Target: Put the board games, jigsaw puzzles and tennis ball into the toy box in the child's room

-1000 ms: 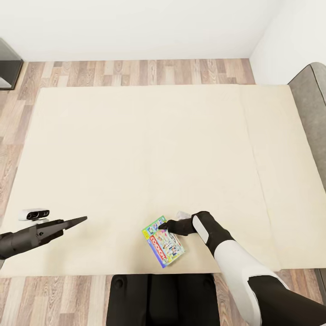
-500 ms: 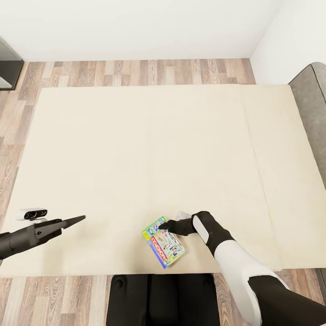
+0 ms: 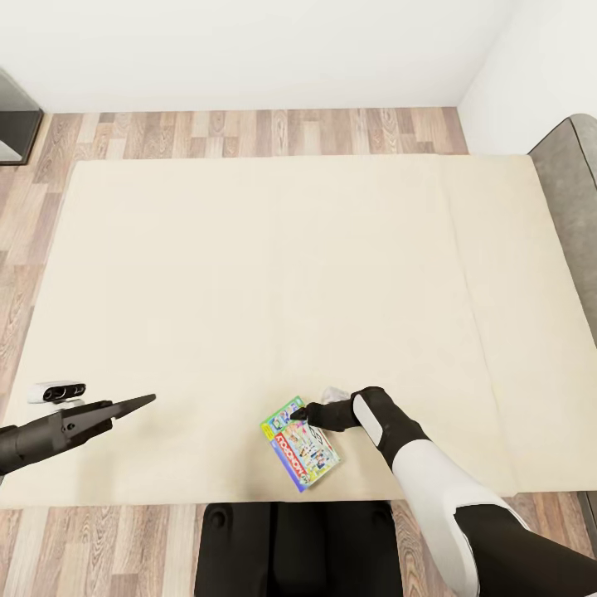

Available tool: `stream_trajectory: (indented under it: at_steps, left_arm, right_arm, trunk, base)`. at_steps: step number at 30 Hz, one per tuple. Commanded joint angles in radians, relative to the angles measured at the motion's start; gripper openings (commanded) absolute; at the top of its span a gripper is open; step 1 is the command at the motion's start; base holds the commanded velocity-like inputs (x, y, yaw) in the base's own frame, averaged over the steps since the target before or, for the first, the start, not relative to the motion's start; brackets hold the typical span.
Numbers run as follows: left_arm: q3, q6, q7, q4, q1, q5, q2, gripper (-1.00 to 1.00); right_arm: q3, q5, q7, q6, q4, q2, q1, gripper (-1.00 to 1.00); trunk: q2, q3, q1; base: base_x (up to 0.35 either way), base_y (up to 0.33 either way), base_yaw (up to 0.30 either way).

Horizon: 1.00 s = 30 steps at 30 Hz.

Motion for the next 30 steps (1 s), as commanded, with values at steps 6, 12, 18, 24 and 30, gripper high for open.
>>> stream_trajectory:
  at_steps: [6,12,18,24,30]
  left_arm:
    - [0.000,0.011,-0.004,0.000,0.000,-0.001,0.000,1.00]
    - [0.000,0.011,-0.004,0.000,0.000,-0.001,0.000,1.00]
    - [0.000,0.011,-0.004,0.000,0.000,-0.002,0.000,1.00]
    - [0.000,0.011,-0.004,0.000,0.000,-0.002,0.000,1.00]
    - [0.000,0.011,-0.004,0.001,0.000,-0.002,0.000,1.00]
  right_arm:
    - [0.001,-0.005,-0.003,0.005,-0.001,0.000,0.000,1.00]
    - [0.001,-0.005,-0.005,0.006,-0.001,0.000,0.000,1.00]
    - [0.001,-0.005,-0.002,0.006,-0.001,-0.005,0.000,1.00]
    - [0.000,-0.005,0.008,0.006,-0.002,-0.013,0.000,1.00]
    - [-0.001,-0.005,0.036,0.006,-0.013,-0.016,0.007,1.00]
  trunk:
    - [-0.002,-0.001,0.001]
    - [-0.002,-0.001,0.001]
    - [-0.002,-0.001,0.001]
    - [-0.002,-0.001,0.001]
    - [-0.002,-0.001,0.001]
  base:
    - [0.000,0.000,0.000]
    - [0.000,0.000,0.000]
    - [0.000,0.000,0.000]
    - [0.000,0.000,0.000]
    - [0.000,0.000,0.000]
